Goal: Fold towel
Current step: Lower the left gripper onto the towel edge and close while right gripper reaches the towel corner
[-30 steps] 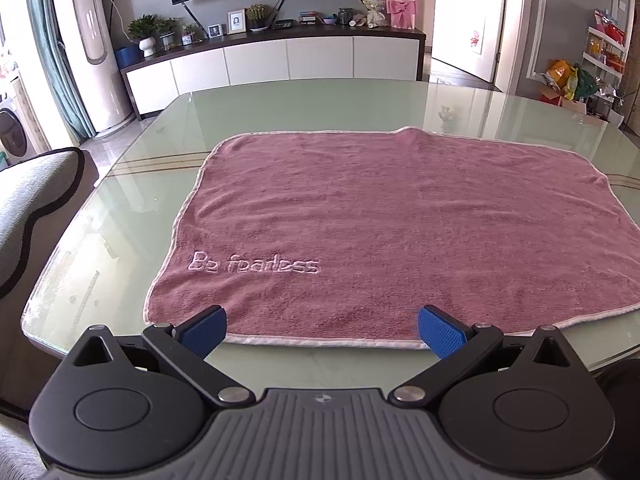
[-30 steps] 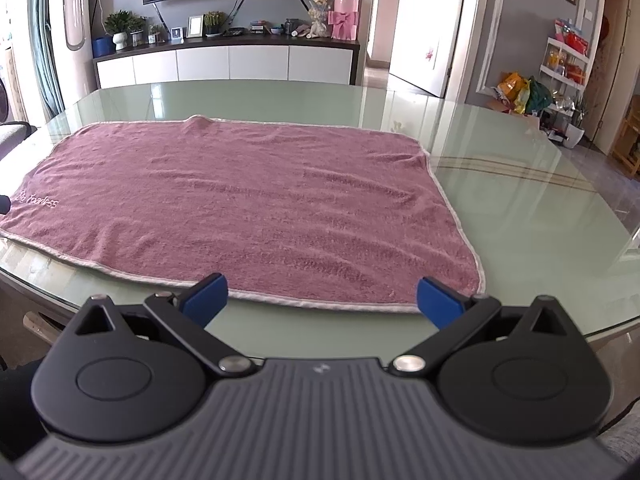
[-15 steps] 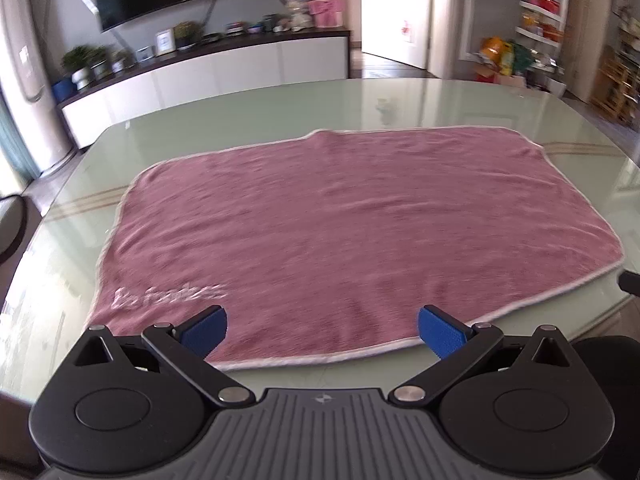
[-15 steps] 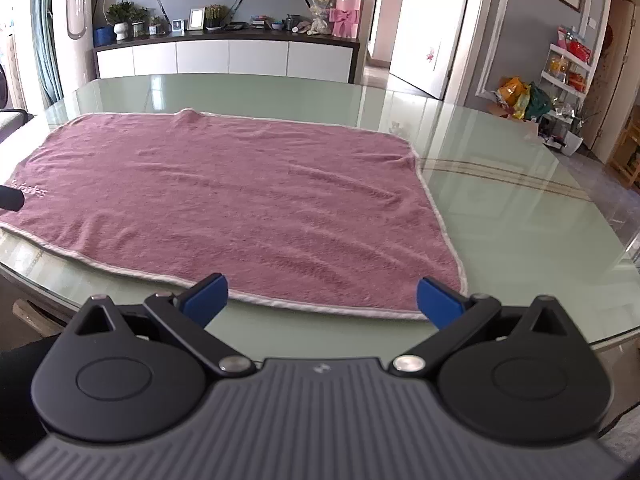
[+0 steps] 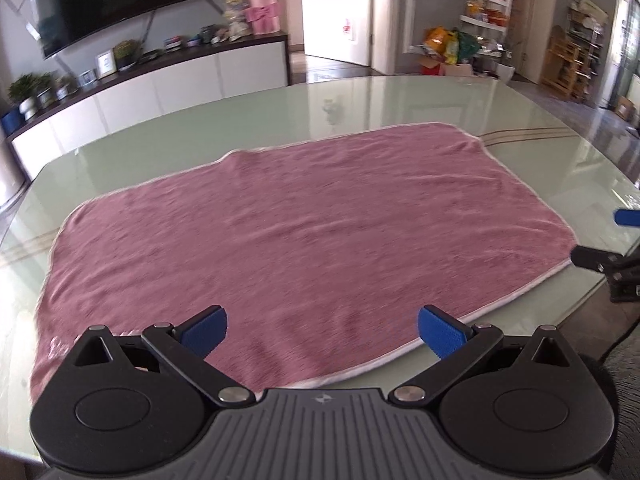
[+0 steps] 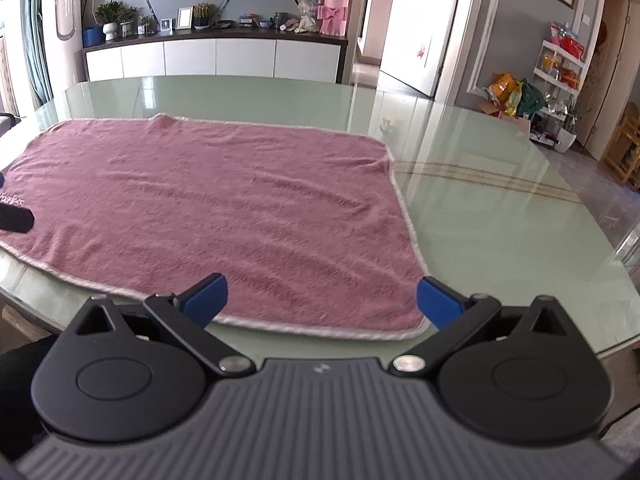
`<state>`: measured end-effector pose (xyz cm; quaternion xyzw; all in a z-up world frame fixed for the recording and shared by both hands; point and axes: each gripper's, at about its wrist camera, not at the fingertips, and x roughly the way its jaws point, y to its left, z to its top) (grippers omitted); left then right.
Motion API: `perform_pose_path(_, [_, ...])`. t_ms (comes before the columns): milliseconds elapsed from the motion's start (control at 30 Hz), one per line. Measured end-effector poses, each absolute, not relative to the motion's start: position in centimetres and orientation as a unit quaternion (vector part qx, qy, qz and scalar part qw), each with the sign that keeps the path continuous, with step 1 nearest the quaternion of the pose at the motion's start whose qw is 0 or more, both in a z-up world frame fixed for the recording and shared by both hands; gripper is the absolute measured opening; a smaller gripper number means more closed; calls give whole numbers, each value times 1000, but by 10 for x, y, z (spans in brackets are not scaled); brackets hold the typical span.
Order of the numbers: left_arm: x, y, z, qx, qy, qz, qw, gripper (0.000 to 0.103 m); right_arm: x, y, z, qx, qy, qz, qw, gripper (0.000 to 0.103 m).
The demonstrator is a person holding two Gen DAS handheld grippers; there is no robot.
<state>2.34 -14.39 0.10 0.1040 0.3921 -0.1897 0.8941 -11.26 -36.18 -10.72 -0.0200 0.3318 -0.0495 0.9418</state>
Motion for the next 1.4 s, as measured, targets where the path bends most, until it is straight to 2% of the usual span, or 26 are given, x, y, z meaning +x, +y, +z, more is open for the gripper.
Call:
perform_pose_path(100, [25,-171,3,124,379,-217,891,102,-106,-379,-105,-28,335,-42,941,101])
perform_pose_path(233, [23,-203,4,140,360,-247,889,102,-96,-403,-102,-38,340,-32,939,94])
perform_pose_path(467, [10,-265,-4,157,344,-309,873,102,-81,-443,-98,-52,347,-13,936,92])
perform_pose_path(967, [-2,-375,-33,153,336,-388,844,89,-29,-475,-114,-87,374,30,923,87])
perform_pose_path(1133, [-12,-407,-46,181,317,-409,836,85,-8,-480,-121,-101,381,46,918,76])
perform_pose_path(1233, [-9,-420,-53,181,318,-413,834,76,-1,-492,-119,-108,387,55,914,75])
perform_pose_path(1367, [0,-430,-63,178,334,-410,829,56,15,-498,-122,-112,386,74,913,75])
perform_pose_path(1400, [2,-432,-64,178,339,-410,828,54,18,-499,-123,-114,386,78,912,75])
